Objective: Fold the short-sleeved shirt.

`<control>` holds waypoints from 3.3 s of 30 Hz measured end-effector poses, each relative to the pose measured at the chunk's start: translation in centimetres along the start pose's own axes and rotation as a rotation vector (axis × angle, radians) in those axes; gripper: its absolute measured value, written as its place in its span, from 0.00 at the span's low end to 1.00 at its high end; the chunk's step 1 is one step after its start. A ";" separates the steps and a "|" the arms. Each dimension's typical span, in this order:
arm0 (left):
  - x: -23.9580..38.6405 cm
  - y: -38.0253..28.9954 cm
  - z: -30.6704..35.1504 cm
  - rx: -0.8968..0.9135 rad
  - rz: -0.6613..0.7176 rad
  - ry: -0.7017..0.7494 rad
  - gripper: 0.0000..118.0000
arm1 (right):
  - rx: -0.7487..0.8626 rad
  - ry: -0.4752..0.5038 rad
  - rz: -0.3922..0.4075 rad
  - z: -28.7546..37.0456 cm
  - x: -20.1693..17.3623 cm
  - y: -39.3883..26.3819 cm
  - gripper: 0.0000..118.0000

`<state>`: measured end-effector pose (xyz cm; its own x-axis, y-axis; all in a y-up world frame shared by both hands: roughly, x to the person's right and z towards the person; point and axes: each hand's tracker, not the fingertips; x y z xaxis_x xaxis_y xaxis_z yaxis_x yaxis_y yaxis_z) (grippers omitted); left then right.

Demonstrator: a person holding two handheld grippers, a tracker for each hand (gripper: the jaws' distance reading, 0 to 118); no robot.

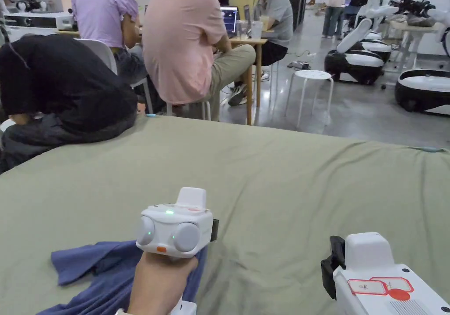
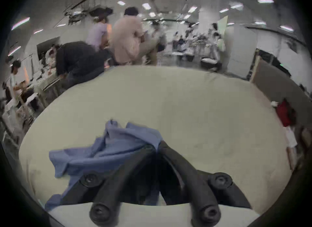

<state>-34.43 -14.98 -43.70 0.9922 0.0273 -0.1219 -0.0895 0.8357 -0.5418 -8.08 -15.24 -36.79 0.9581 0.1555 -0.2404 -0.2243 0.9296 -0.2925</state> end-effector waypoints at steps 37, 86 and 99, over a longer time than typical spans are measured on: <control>11.1 -10.5 12.0 0.314 -0.120 0.068 0.00 | -0.020 -0.088 -0.138 1.8 13.1 -5.7 0.00; 2.0 -0.1 -2.0 -0.228 -0.046 -0.042 0.03 | -0.595 -0.194 -0.348 -15.1 34.9 -11.5 0.82; 2.0 1.4 -3.0 -0.225 -0.055 -0.085 0.03 | -0.546 -0.108 -0.377 -14.5 32.3 -9.0 0.04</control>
<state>-32.86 -15.39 -47.24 0.9990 0.0392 -0.0221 -0.0432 0.6946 -0.7181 22.26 -23.40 -55.32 0.9945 -0.0883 0.0556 0.0990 0.6290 -0.7711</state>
